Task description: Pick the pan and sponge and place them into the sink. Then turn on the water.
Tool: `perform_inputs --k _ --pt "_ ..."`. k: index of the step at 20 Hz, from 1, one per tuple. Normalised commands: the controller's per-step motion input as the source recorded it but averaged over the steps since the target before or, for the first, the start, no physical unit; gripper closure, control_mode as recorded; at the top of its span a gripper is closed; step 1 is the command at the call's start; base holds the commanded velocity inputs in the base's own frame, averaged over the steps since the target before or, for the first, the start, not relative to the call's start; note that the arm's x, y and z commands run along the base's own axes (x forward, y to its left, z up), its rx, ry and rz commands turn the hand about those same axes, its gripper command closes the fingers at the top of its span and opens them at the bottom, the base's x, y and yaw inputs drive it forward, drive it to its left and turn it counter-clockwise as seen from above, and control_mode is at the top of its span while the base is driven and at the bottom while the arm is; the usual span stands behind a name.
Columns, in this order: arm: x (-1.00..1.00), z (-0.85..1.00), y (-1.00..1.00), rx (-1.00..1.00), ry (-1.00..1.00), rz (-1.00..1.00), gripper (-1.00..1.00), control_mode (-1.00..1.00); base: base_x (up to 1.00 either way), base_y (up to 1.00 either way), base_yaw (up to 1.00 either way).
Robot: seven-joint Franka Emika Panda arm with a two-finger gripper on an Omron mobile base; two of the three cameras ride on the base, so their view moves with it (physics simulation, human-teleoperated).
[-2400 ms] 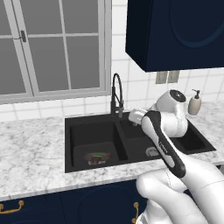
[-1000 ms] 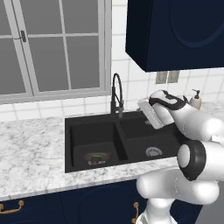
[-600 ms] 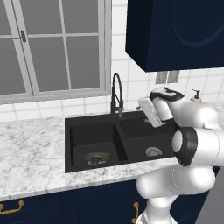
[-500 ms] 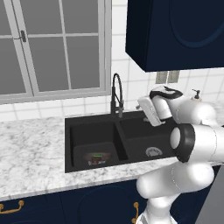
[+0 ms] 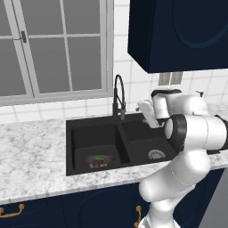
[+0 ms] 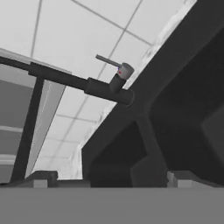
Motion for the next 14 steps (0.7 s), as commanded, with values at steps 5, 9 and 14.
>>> perform_inputs --k 5,9,14 --pt "0.25 -0.11 0.19 0.0 -0.06 0.0 -1.0 -1.0 0.0 0.0 0.0" --pt "0.5 0.0 0.0 0.0 0.0 0.0 -1.0 -1.0 0.0 0.0 0.0" --pt "0.48 0.0 0.0 0.0 0.0 0.0 -1.0 -1.0 0.0 0.0 0.0"
